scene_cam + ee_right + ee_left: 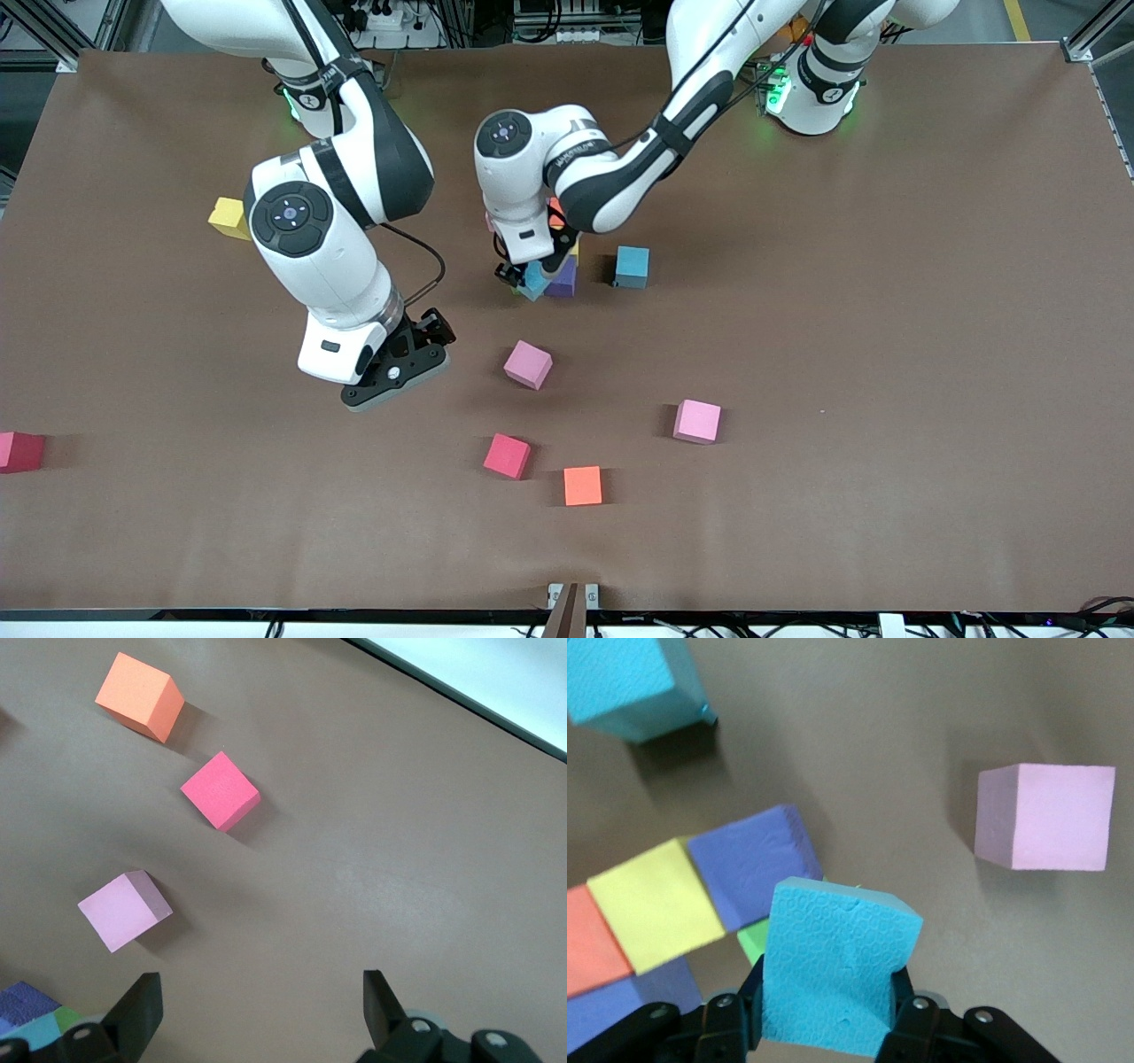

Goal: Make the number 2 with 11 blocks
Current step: 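Carry the cyan cube to the cube cluster with the left gripper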

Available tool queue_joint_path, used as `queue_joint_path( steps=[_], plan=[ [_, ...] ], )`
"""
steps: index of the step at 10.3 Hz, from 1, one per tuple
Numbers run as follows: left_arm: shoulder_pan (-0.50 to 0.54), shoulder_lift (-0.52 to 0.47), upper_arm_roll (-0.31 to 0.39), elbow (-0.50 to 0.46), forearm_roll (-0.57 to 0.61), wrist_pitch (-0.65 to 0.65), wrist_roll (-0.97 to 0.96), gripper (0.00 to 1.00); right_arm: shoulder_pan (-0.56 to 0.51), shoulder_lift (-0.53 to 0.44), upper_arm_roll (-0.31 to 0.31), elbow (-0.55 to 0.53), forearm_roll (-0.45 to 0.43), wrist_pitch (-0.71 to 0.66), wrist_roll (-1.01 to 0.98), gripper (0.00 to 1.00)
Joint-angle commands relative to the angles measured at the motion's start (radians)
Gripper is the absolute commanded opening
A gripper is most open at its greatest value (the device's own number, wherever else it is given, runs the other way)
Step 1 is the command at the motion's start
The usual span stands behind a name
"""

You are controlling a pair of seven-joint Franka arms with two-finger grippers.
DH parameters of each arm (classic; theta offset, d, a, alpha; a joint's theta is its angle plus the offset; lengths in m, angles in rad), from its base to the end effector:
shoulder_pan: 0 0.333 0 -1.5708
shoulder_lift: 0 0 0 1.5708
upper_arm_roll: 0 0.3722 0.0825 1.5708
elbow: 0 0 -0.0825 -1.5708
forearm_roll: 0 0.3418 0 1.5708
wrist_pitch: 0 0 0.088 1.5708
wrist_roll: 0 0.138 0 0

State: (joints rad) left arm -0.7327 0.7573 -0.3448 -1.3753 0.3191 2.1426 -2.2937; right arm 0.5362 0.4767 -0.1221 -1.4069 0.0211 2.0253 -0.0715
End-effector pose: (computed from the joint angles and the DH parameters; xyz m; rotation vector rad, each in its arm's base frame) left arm 0.4231 -0.6083 0.3180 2.5889 1.6680 0.0520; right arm 0.6337 0.2996 0.4768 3.0277 0.7655 0.2331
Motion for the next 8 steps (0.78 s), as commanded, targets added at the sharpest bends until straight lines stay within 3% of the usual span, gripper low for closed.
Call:
queue_joint_path(
  steps=[1,8],
  plan=[
    [-0.025,-0.01,0.007,0.031,-0.022,-0.015,-0.102,0.0,-0.012,0.01,0.012,0.023,-0.018,-0.008,0.012,1.0],
    [-0.071,0.011,0.012,0.041,-0.022,0.094,-0.251,0.0,-0.01,0.01,0.012,0.022,-0.027,-0.008,0.01,1.0]
  ],
)
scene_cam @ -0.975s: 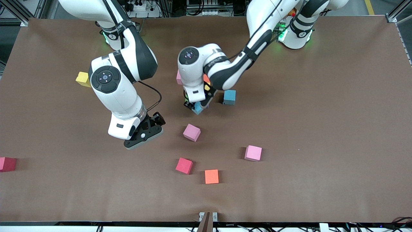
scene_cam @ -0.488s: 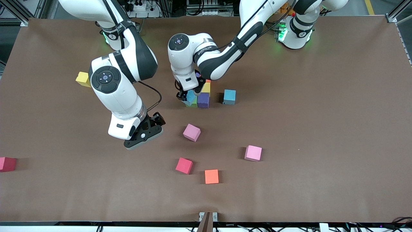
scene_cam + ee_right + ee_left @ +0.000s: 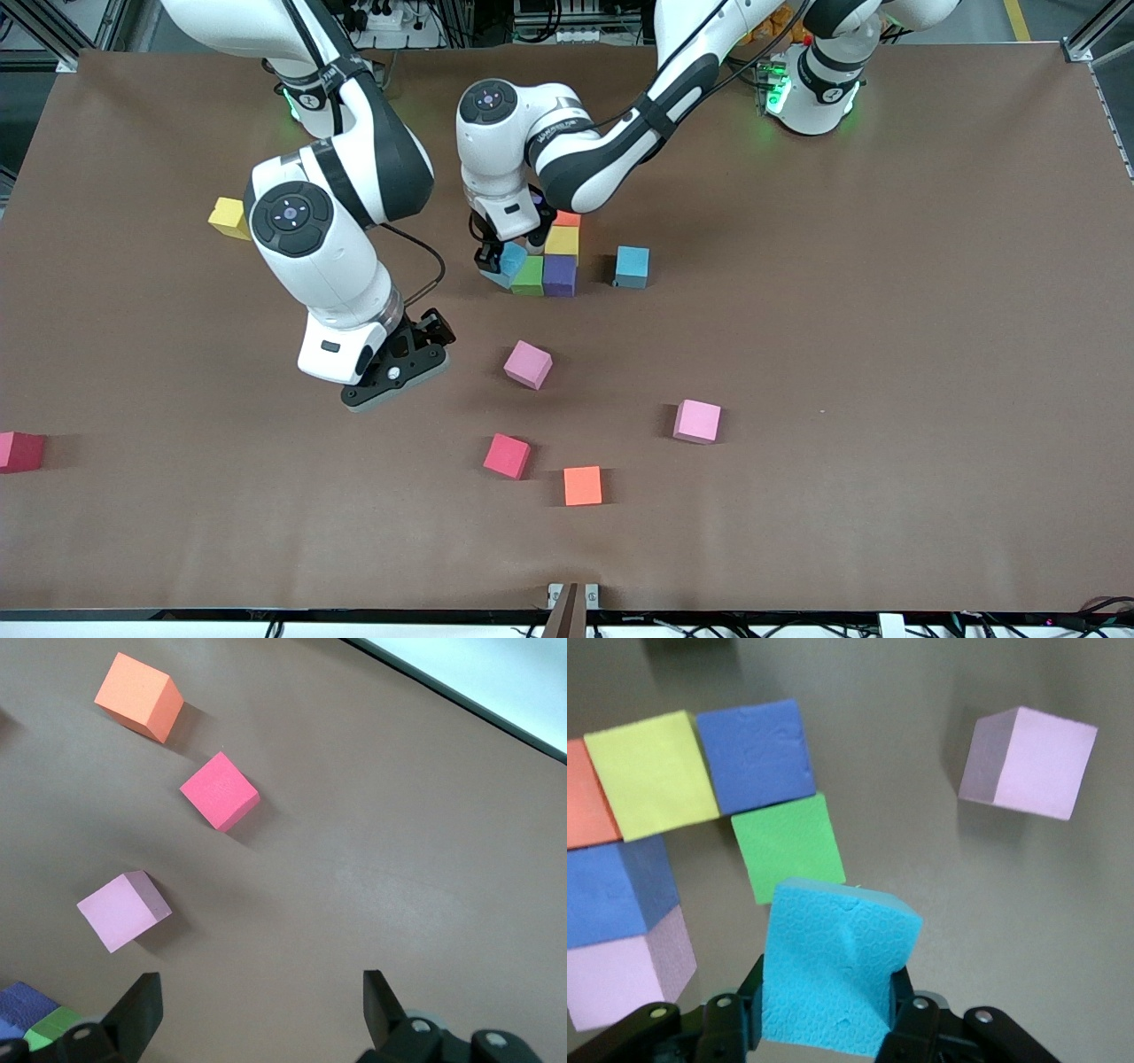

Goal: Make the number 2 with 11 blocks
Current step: 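Carry the cyan cube to the cube cluster with the left gripper, then lower the cyan cube against the green cube with the left gripper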

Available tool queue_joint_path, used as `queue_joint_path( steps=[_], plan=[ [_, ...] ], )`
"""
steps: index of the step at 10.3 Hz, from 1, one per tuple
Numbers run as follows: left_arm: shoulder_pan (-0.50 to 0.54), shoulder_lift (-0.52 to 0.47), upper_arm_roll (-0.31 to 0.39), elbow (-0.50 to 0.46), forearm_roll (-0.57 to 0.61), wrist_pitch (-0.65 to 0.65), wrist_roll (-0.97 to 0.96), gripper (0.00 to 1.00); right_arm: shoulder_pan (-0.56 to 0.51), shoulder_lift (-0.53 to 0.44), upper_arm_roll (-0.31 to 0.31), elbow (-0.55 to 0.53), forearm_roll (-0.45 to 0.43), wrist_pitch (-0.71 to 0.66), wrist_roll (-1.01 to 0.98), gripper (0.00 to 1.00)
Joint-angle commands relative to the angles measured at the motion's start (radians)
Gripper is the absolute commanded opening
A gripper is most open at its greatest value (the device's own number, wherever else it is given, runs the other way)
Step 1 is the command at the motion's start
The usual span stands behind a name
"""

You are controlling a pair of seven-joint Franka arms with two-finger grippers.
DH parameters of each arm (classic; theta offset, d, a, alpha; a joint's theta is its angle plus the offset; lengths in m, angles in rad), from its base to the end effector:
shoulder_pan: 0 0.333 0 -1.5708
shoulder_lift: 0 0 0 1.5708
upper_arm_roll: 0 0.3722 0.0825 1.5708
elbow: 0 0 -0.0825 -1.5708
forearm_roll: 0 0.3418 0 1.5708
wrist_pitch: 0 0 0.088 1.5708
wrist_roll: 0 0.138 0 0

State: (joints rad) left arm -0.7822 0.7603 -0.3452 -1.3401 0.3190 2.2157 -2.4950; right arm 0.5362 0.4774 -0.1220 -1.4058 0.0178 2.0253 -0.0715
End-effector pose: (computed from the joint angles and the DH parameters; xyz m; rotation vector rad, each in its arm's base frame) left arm 0.4025 -0.6423 0.3384 2.3655 1.8044 0.0026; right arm 0.6340 0.2995 0.4768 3.0242 0.7668 0.2343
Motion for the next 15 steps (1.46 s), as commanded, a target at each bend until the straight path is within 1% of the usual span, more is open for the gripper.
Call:
queue_joint_path(
  steps=[1,4,8,9,12,15],
  plan=[
    [-0.038,0.013,0.02,0.006,-0.02,0.025,-0.115,0.0,-0.012,0.009,0.012,0.021,-0.024,-0.008,0.01,1.0],
    [-0.043,0.027,0.025,0.006,-0.017,0.025,-0.266,0.0,-0.012,0.009,0.012,0.021,-0.024,-0.008,0.009,1.0],
    [-0.089,0.043,0.106,0.033,-0.018,0.061,-0.349,0.0,-0.012,0.009,0.012,0.022,-0.024,-0.008,0.007,1.0],
    [-0.104,0.048,0.115,0.035,-0.018,0.062,-0.366,0.0,-0.012,0.01,0.012,0.021,-0.027,-0.008,0.007,1.0],
    [-0.118,0.05,0.117,0.035,-0.018,0.062,-0.381,0.0,-0.012,0.012,0.012,0.021,-0.035,-0.008,0.004,1.0],
    [-0.132,0.057,0.123,0.035,-0.017,0.076,-0.464,0.0,-0.012,0.012,0.012,0.022,-0.035,-0.008,0.004,1.0]
  ],
)
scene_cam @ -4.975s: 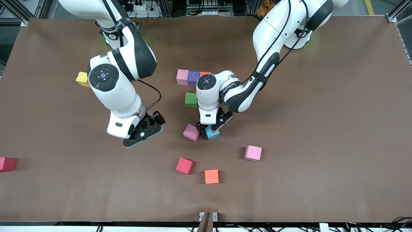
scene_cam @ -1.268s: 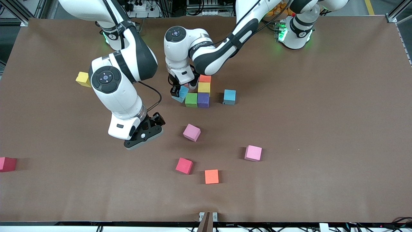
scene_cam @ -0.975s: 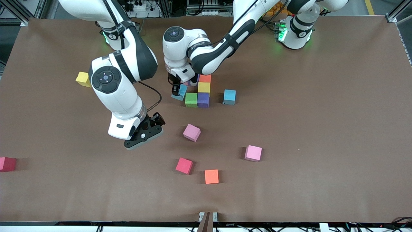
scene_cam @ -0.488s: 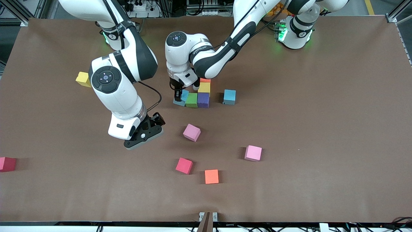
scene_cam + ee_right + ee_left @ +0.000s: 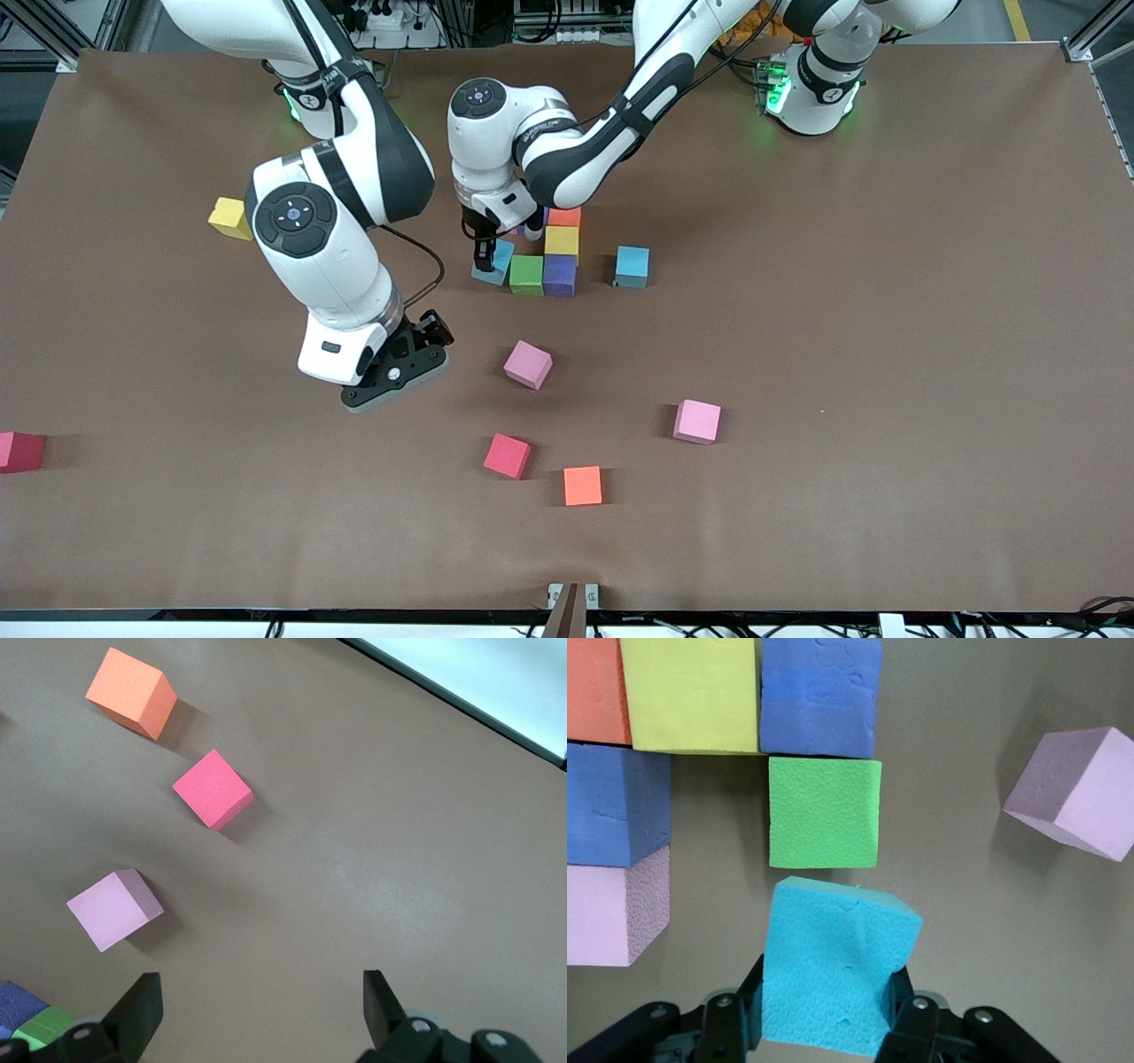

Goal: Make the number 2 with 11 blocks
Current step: 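Lower the cyan cube against the green cube with the left gripper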

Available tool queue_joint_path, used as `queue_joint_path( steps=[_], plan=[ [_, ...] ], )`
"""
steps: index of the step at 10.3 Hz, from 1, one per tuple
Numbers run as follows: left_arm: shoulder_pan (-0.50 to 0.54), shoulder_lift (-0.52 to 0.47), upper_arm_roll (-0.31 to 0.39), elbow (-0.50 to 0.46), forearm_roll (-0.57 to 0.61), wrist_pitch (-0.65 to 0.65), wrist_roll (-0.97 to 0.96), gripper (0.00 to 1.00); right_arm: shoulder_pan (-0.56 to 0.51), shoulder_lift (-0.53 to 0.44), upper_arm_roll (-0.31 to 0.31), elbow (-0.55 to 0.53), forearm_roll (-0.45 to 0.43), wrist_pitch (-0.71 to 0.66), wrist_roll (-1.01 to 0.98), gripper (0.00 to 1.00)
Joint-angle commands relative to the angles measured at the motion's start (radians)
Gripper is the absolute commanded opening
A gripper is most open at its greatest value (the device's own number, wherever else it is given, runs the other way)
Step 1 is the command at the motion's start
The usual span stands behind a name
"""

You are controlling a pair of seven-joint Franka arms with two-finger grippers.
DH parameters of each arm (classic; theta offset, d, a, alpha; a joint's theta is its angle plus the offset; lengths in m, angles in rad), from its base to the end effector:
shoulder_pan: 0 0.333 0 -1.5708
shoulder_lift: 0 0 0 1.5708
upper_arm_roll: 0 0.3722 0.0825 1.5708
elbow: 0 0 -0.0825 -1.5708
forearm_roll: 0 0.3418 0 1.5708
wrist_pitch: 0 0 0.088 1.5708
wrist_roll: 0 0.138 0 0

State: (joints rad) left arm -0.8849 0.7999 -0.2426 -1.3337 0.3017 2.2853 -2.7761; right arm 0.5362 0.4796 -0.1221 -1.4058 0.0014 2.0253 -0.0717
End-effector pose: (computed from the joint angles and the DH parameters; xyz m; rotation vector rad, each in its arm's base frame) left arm 0.3864 -0.6626 0.3086 2.0992 2.0705 0.0096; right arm 0.6349 0.2984 0.4754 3.0065 0.7724 0.2339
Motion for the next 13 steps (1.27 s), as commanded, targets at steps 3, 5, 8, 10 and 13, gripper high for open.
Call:
queue_joint_path(
  steps=[3,5,8,10,13],
  plan=[
    [-0.029,0.024,0.022,0.03,0.002,0.008,-0.215,0.0,-0.012,0.011,0.012,0.021,-0.018,-0.008,0.004,1.0],
    [-0.031,0.031,0.022,0.03,0.002,0.008,-0.23,0.0,-0.012,0.013,0.012,0.021,-0.02,-0.008,0.004,1.0],
    [-0.042,0.047,0.022,0.028,0.005,0.008,-0.249,0.0,-0.012,0.014,0.012,0.022,-0.02,-0.008,0.003,1.0],
    [-0.042,0.059,0.022,0.028,0.007,0.008,-0.254,0.0,-0.012,0.014,0.012,0.021,-0.02,-0.008,-0.012,1.0],
    [-0.054,0.068,0.057,0.028,0.004,0.008,-0.276,0.0,-0.012,0.014,0.012,0.022,-0.02,-0.008,-0.017,1.0]
  ],
)
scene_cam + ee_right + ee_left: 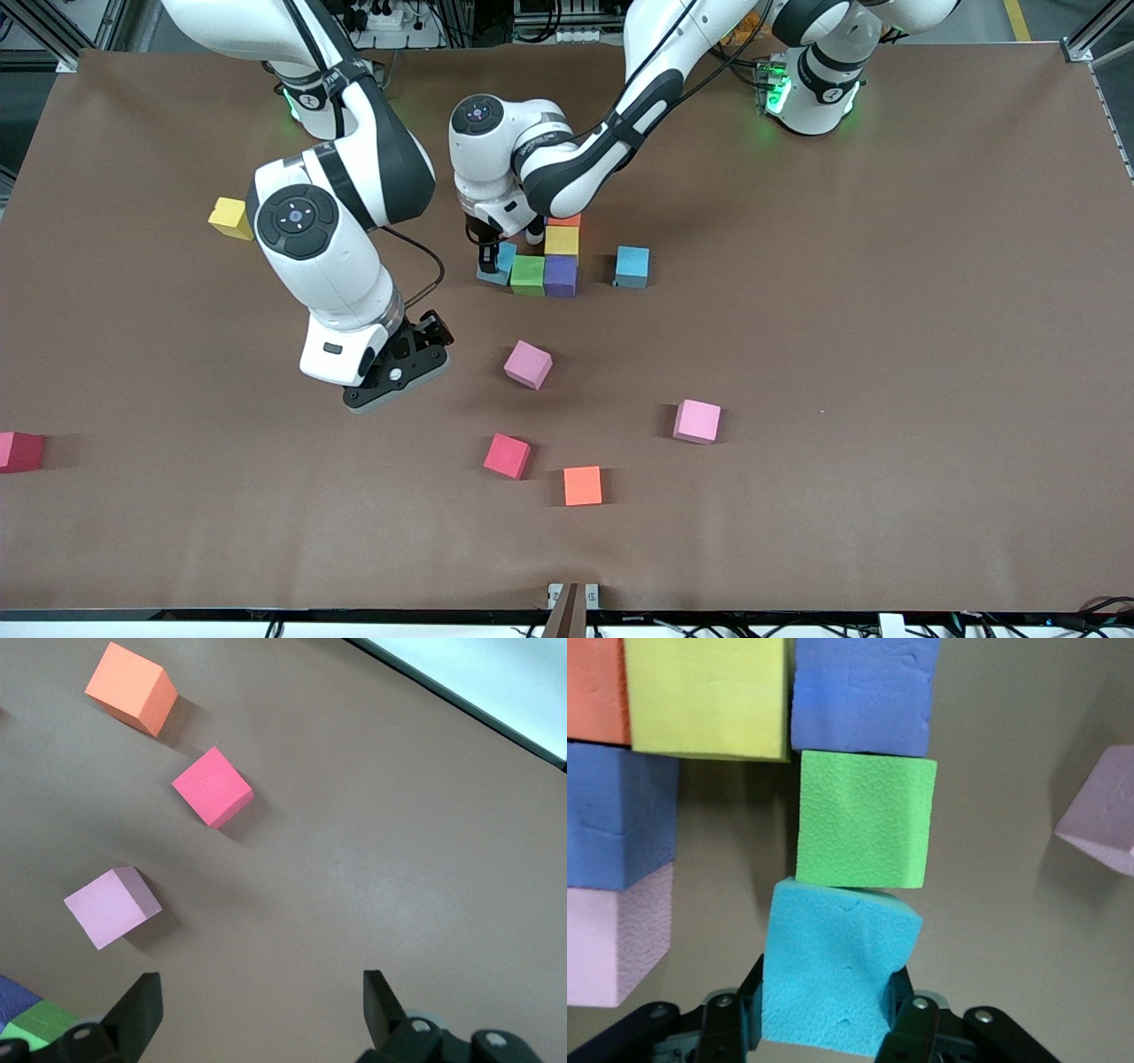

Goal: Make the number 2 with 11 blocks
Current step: 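Lower the cyan cube against the green cube with the left gripper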

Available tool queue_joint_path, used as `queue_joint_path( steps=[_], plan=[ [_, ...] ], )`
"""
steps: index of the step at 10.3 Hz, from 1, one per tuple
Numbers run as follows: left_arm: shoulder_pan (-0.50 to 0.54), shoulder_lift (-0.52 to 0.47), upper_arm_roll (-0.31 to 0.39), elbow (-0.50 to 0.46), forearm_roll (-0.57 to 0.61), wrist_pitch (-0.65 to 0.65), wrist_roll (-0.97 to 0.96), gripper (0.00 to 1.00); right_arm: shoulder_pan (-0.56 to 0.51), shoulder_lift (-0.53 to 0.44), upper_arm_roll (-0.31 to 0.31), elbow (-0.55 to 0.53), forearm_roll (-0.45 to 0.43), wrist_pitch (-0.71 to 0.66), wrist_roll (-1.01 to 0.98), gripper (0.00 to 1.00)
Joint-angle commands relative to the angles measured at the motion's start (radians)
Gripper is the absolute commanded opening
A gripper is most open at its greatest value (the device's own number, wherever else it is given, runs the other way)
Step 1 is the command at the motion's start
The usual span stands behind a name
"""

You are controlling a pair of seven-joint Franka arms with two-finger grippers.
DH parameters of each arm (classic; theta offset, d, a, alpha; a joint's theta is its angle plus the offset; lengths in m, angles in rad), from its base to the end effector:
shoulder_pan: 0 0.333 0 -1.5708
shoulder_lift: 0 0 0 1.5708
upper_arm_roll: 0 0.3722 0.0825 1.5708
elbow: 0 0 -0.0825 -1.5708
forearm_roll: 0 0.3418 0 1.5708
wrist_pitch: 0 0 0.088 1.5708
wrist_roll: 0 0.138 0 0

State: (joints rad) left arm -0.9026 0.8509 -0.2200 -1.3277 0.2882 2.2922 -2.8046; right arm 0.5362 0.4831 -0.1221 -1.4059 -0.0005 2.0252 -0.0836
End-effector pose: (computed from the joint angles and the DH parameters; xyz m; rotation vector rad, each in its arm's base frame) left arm 0.3847 -0.6634 0.2713 2.0935 2.1341 0.0173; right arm 0.6353 0.2985 0.4729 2.9984 0.7907 0.2282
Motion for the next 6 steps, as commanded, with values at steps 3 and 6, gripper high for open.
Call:
queue_joint_path(
  steps=[3,6],
  plan=[
    [-0.041,0.025,0.05,0.024,0.017,0.004,-0.257,0.0,-0.012,0.011,0.012,0.021,-0.018,-0.008,-0.005,1.0],
    [-0.058,0.031,0.07,0.033,0.015,0.019,-0.259,0.0,-0.012,0.011,0.012,0.022,-0.018,-0.008,-0.005,1.0]
  ],
)
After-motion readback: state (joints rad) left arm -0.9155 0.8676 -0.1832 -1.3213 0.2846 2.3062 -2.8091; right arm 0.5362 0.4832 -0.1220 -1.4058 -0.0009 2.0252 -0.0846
